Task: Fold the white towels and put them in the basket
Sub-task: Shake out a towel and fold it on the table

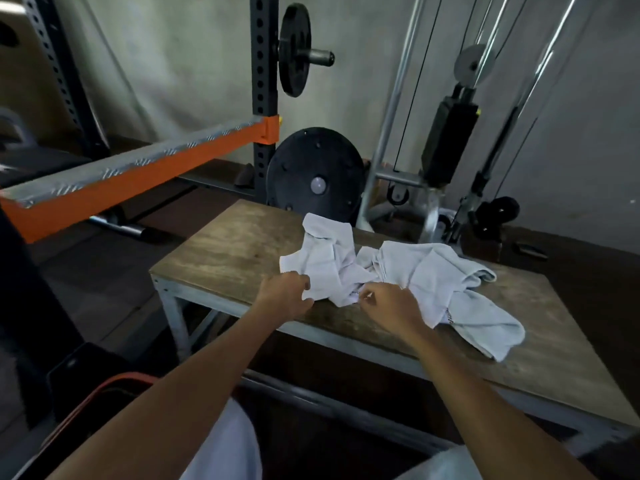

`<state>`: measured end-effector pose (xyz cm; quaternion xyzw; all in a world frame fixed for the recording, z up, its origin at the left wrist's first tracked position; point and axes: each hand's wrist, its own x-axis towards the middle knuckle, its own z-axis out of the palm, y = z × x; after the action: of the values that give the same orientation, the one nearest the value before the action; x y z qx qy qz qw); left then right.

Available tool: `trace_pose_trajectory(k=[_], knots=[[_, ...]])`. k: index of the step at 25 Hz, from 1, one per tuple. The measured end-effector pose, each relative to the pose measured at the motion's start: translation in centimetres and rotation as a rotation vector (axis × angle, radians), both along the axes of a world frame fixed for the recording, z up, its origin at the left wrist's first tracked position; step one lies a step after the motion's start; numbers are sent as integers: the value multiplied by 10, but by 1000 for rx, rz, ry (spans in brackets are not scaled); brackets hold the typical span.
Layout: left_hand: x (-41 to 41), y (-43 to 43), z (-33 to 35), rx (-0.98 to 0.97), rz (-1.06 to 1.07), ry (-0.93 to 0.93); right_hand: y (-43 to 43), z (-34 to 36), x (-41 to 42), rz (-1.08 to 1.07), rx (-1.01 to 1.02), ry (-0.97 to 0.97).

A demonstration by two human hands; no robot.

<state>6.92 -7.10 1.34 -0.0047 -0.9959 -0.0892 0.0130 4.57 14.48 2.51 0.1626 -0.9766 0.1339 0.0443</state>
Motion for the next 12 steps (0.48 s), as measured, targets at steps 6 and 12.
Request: trace_pose_trajectory(k=[6, 12], knots=[[-43, -13, -63, 19, 1, 150, -51, -62, -62, 246, 176, 216], [-47, -19, -28, 146, -93, 351, -64, -46, -69, 245, 44, 260]])
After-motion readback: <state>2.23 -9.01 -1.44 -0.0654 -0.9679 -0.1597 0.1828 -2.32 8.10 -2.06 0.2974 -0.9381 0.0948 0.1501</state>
